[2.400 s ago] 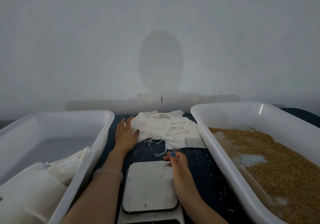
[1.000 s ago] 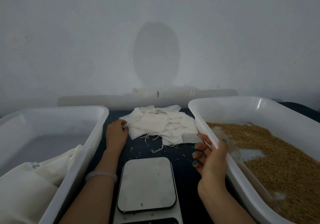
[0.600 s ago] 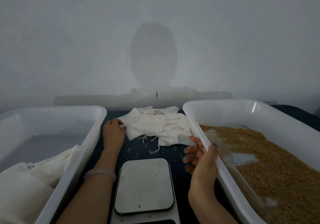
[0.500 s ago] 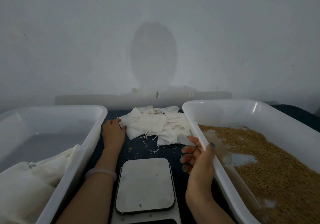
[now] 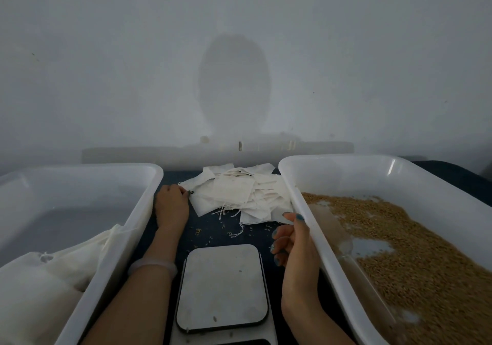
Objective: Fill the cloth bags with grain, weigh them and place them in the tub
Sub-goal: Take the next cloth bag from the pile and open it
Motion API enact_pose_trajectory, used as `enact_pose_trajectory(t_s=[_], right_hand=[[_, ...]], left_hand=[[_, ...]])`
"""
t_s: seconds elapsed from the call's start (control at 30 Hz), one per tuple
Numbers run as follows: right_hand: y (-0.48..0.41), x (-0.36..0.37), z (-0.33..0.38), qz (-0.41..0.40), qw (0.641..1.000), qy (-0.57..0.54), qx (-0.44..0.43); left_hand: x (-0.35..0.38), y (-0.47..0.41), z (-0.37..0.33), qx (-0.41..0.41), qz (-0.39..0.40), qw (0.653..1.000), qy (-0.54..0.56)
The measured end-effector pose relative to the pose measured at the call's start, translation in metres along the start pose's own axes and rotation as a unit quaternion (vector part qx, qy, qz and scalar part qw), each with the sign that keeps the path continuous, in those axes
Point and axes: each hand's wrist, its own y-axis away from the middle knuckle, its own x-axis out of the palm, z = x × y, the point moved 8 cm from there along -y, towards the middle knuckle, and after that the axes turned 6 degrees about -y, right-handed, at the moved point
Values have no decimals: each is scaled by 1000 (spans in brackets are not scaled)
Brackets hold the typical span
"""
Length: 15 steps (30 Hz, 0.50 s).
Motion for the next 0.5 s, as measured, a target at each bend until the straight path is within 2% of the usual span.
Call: enact_pose_trajectory(t_s=[0.13,0.27,0.37,0.5], right_hand=[[-2,7,-4,57,997,52,-5],[2,18,-5,143,982,118,-33],[8,29,2,202,957,186,-93],[13,44,8,238,919,259,-179]], left_hand=[[-16,10,8,-71,-36,974,214],[-20,28,-6,-68,28,903,424],[-30,41,-26,-48,81,870,484],[-50,71,-51,-37,134,847,514]])
